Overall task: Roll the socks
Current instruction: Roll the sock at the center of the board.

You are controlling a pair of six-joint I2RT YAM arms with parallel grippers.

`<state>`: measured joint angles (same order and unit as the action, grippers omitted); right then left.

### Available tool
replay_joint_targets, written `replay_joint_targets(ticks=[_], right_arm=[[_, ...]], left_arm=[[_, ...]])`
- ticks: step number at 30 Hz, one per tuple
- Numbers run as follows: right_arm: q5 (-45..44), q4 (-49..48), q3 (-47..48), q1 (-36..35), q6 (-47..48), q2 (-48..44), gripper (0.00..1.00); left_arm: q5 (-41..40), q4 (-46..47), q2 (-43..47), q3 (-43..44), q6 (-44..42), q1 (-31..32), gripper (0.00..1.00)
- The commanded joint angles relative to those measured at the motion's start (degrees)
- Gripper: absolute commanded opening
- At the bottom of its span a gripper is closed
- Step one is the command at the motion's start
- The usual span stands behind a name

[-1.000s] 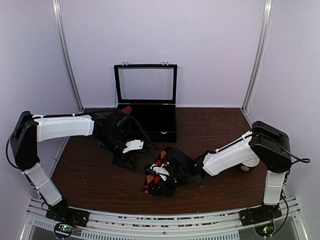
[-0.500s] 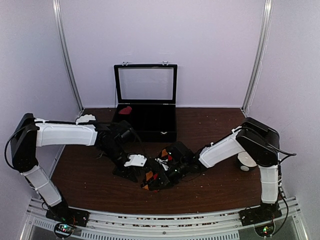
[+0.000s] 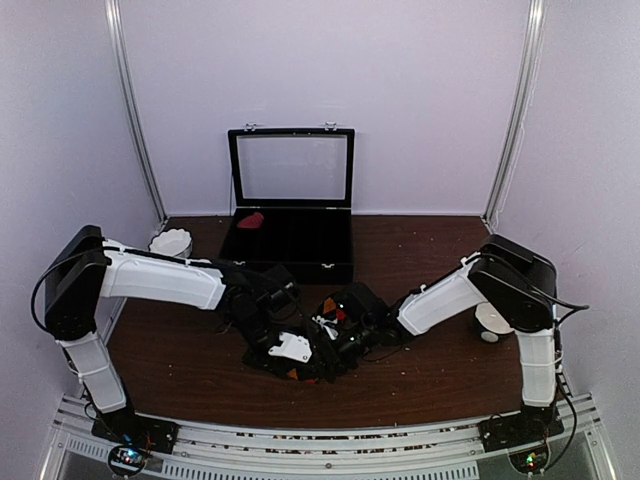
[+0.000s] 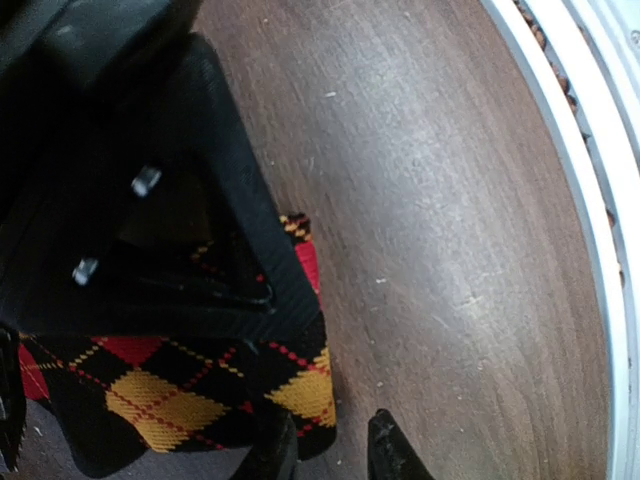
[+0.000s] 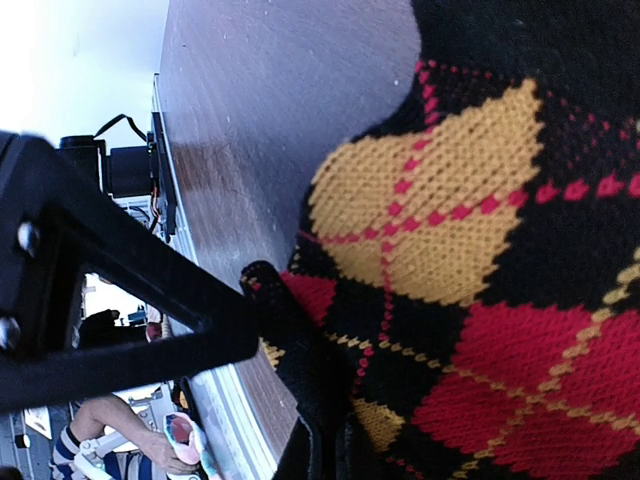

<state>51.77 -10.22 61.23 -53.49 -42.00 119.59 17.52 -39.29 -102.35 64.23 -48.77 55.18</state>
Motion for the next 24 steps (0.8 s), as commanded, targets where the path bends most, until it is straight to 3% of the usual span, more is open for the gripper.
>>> replay_joint_targets(ticks=[1,13,16,21,23,24], right_arm=[[-7.11,7.21,-1.27,1.34,-2.02,4.46,0.00],[-6.25,4.69,-2.74,1.87,-4.11,3.68,0.00],[-7.32,3.59,-3.45,1.99,-4.07,2.50,0.09],[-7.17,2.30,-4.10,2.08,-4.43,2.16,0.09],[-6.83,0.90,-4.80,2.05,-5.20,2.12,0.09],[-6.63,0.23,-5.07,2.04,-5.50,1.97,0.09]], left_arm=[[-4.50,2.56,-1.97,1.97,0.94,1.38,0.24],[-7.59,4.26,-3.22,2.03,3.32,3.18,0.21],[-7.71,3.20,-3.83,2.59,3.59,3.18,0.23],[-8.00,1.39,-4.74,3.67,4.59,2.94,0.25],[-7.65,0.21,-5.76,5.16,5.33,2.56,0.23],[-7.36,-0.68,-6.50,6.11,5.68,2.30,0.16]])
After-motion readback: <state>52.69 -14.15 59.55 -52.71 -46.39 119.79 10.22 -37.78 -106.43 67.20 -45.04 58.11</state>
